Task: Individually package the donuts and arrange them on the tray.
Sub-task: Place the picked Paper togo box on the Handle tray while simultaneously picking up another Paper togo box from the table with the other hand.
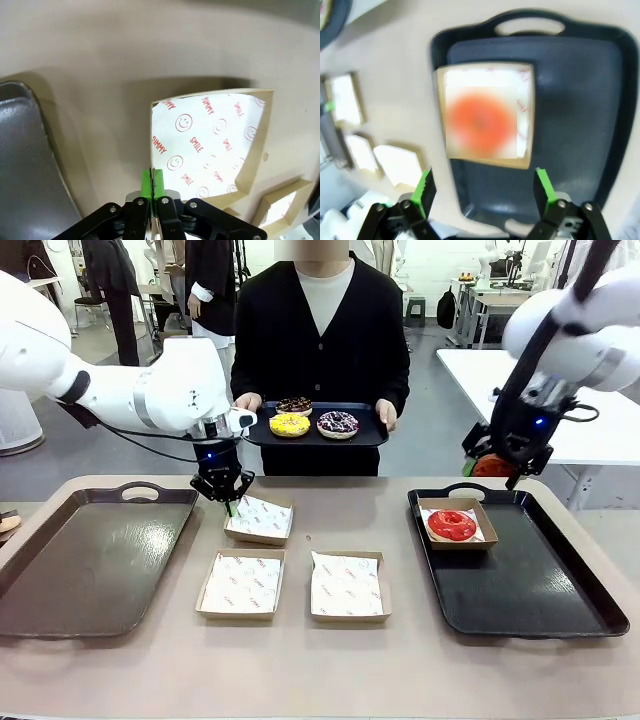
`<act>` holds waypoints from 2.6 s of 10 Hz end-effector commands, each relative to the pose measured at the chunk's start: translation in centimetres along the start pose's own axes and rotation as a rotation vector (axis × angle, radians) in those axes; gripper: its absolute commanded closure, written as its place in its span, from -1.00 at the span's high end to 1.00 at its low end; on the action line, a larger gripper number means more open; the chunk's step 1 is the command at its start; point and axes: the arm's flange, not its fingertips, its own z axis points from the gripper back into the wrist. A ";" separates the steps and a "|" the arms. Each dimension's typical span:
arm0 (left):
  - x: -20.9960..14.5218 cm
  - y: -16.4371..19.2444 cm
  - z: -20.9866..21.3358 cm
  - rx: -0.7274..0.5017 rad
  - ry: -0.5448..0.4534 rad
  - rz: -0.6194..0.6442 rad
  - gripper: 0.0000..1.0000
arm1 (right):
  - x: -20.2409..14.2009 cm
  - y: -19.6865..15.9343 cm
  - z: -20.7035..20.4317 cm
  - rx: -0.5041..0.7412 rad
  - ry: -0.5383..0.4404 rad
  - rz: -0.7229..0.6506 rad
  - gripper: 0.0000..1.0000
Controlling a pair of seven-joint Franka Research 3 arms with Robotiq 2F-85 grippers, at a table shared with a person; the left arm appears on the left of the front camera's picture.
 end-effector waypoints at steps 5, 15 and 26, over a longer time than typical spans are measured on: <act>-1.7 -1.2 12.4 -0.008 -0.066 0.012 -1.00 | -9.5 -13.6 10.8 0.567 -0.090 -0.026 1.00; -1.8 -1.7 14.7 -0.014 -0.089 0.001 -1.00 | -12.8 -26.6 8.1 0.949 -0.154 -0.017 1.00; -1.8 -1.7 14.7 -0.014 -0.089 0.001 -1.00 | -13.0 -26.8 7.3 0.929 -0.143 -0.044 1.00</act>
